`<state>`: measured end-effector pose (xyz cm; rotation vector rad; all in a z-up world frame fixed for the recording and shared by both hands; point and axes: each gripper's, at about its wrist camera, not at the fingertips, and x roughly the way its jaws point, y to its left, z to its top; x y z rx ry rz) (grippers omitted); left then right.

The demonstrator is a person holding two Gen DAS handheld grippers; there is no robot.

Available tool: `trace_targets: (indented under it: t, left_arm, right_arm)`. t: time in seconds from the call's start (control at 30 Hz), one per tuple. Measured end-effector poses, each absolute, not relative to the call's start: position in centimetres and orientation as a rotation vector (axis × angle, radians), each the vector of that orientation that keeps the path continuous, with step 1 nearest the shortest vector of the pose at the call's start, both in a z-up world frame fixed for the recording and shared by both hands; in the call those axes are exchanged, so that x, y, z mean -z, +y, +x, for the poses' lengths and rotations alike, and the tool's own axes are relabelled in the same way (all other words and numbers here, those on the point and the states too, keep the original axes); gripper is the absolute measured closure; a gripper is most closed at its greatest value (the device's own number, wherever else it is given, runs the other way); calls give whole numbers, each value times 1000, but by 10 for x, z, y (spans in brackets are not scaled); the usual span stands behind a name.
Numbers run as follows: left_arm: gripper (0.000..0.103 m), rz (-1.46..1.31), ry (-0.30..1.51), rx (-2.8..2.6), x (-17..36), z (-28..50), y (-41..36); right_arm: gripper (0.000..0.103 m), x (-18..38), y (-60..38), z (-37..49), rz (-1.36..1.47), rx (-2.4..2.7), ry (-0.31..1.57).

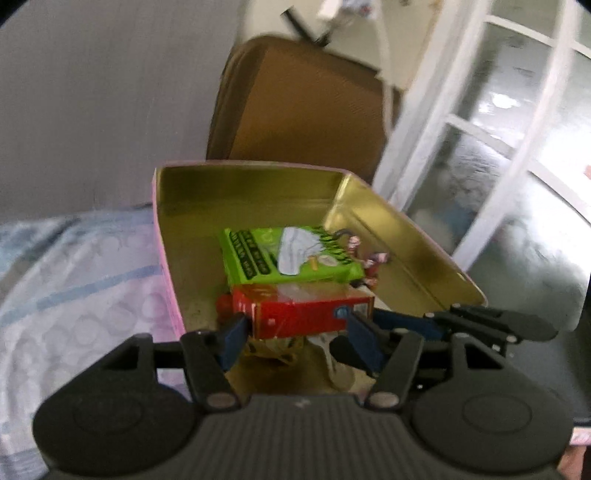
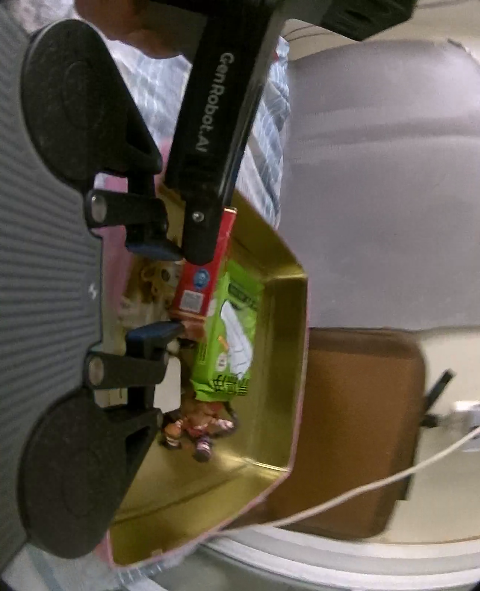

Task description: Organize rigid objects

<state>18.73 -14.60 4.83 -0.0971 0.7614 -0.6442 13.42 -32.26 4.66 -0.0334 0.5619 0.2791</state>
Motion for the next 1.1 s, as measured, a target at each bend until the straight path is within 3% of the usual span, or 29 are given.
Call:
trace_targets:
  t: [0.37,0.83,1.1]
  left_arm:
    - [30,-61,761,509,-43,222,-165]
    - [23,6,642,517,-69,114,-126]
    - [22,64,611,409,-57,80,-72]
  right_arm:
    - [65,-31,-325,176,29,-181,591]
    - [59,-56,-354,36,257,-164,357]
    - [57,-54,-331,16,324,-203,389]
